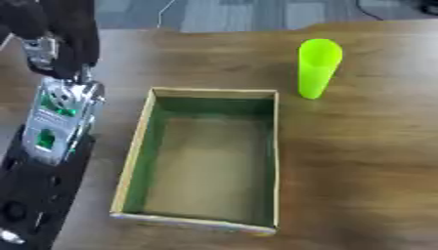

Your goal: Pick up objects on the table and place them in the box.

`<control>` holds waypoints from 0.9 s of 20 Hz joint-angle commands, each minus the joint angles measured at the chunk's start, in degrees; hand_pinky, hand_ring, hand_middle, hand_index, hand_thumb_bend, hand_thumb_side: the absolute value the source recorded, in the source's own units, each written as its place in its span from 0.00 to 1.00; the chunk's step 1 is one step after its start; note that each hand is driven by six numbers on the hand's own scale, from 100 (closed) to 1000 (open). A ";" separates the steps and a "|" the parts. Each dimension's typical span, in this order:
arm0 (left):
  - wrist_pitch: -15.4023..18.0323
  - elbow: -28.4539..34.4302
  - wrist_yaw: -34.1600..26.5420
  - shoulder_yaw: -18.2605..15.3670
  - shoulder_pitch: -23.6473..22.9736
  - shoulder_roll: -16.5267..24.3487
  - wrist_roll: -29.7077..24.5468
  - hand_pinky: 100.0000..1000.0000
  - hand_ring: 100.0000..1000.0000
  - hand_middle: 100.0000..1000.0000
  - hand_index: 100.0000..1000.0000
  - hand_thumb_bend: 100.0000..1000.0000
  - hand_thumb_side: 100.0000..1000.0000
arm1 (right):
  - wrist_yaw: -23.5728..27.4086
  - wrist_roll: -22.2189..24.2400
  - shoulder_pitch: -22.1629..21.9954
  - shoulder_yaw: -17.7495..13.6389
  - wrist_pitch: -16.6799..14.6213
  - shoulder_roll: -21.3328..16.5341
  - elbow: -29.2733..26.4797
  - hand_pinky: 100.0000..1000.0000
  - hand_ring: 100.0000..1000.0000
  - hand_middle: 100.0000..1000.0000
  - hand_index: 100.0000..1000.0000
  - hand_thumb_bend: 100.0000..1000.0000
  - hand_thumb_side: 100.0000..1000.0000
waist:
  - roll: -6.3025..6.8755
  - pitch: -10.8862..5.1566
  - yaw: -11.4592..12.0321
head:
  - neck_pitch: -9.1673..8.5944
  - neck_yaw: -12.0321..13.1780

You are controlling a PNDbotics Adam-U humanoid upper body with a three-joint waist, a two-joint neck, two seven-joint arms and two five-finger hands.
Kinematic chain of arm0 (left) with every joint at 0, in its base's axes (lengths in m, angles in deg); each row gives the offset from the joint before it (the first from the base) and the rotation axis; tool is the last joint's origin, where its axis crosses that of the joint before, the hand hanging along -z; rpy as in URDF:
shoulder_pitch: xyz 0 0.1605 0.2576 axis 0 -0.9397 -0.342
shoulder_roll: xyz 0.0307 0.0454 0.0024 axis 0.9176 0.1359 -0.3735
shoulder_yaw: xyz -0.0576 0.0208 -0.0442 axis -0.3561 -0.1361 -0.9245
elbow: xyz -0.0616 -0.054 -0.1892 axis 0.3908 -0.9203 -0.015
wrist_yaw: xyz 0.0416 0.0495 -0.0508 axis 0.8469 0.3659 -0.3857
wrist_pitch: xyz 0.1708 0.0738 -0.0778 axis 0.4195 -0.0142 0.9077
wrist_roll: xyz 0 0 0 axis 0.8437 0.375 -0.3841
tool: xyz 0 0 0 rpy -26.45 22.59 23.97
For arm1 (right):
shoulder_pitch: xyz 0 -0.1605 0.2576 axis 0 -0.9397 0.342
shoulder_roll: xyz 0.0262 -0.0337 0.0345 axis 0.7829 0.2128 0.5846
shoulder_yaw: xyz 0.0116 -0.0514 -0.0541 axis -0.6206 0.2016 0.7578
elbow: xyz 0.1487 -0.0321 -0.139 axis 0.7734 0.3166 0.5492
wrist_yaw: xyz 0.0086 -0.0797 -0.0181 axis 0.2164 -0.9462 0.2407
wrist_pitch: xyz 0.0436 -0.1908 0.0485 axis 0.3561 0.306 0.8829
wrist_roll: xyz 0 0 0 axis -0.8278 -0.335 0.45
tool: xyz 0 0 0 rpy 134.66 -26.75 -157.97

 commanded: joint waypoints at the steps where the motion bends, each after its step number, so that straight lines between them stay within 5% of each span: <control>1: -0.01 0.76 0.02 0.20 0.22 0.58 -0.23 0.40 0.57 0.62 0.70 0.53 0.89 | 2.24 1.12 2.16 0.20 1.54 -3.06 2.40 0.00 0.61 0.70 0.80 0.00 0.95 | -0.50 -1.06 0.12 | -0.01 0.61; 6: -0.28 0.76 0.01 0.52 -0.41 0.77 -0.51 0.39 0.57 0.61 0.71 0.53 0.89 | 3.40 5.18 5.30 0.72 4.09 -7.97 9.55 0.00 0.65 0.73 0.81 0.08 0.93 | -0.81 -1.38 0.29 | -0.01 0.50; 14: -0.64 0.76 -0.01 0.94 -1.22 0.96 -0.94 0.39 0.57 0.61 0.71 0.53 0.89 | -4.70 11.09 11.78 2.66 3.44 -14.70 19.71 0.00 0.73 0.81 0.82 0.06 0.99 | -1.32 -1.90 0.32 | -0.01 -0.79; 15: -0.64 0.76 -0.03 1.00 -1.30 0.95 -1.00 0.39 0.57 0.61 0.71 0.53 0.89 | -6.30 11.74 12.55 2.89 3.04 -15.20 21.08 0.00 0.73 0.81 0.82 0.15 1.00 | -1.33 -1.96 0.39 | -0.01 -1.01; 16: -0.66 0.76 -0.05 1.04 -1.39 0.95 -1.05 0.39 0.57 0.61 0.70 0.53 0.89 | -7.71 12.23 13.18 3.12 2.59 -15.62 22.33 0.00 0.74 0.82 0.83 0.04 1.00 | -1.34 -2.00 0.47 | -0.01 -1.31; 18: -0.77 0.76 -0.08 1.12 -1.59 0.96 -1.16 0.39 0.57 0.61 0.70 0.53 0.89 | -10.63 13.23 14.47 3.69 1.59 -16.47 24.81 0.00 0.76 0.83 0.84 0.03 1.00 | -1.38 -2.11 0.65 | -0.01 -1.90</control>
